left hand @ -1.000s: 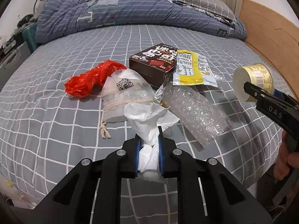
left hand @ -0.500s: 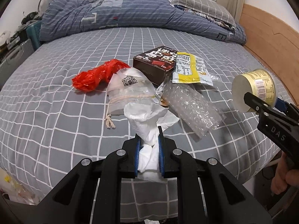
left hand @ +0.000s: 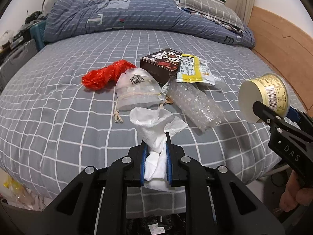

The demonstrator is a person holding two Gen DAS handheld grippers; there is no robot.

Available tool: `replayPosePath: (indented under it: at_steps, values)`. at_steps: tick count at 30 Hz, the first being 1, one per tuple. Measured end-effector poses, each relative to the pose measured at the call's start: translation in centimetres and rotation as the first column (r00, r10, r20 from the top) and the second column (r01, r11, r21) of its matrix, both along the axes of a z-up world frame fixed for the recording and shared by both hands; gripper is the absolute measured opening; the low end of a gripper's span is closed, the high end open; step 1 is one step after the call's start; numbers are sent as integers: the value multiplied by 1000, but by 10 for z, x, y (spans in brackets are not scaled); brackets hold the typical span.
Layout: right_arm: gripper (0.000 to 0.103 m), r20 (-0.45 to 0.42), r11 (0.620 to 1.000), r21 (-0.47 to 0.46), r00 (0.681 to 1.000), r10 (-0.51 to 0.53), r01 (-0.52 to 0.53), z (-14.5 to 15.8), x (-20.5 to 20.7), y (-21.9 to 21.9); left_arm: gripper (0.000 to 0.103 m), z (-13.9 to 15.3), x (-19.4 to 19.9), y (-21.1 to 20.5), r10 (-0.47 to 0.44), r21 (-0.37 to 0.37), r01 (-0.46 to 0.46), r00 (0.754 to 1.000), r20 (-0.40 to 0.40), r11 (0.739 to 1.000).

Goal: Collect trash
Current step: 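Carry the white tissue and yellow tub off the bed over the floor bin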

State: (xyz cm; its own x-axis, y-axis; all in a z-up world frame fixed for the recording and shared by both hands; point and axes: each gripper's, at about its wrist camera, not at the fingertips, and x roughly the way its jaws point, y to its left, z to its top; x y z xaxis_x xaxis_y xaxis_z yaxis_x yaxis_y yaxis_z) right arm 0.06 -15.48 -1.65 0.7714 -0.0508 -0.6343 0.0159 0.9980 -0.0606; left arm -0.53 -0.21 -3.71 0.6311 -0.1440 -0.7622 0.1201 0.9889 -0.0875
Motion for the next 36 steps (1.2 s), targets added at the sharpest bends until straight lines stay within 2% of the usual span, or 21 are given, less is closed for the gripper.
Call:
replayPosePath:
  at_steps: [8,16,25,31,36]
  values:
    - [67,6,999,10,999,32,-32,6,-26,12,15,5,-18,8,4,-27,-4,1000,-6,1000]
    - [67,18,998,27,999,50,-51,14,-57,20,15,11,-47,10,1,-24,-1,1000,15,1000]
    - [67,-11,996,66,998,61,-60,10,-92,22,15,9,-74,12,12,-32,-12,1000,1,999]
    - [67,-28,997,56,998,63,-61,5,-113,24,15,8,-95,12,12,-34,-12,1000,-7,999]
    - [67,-53,995,74,996,66,-62,-2,-127,26,15,-5,-120,14,13,-42,-15,999,-44,999]
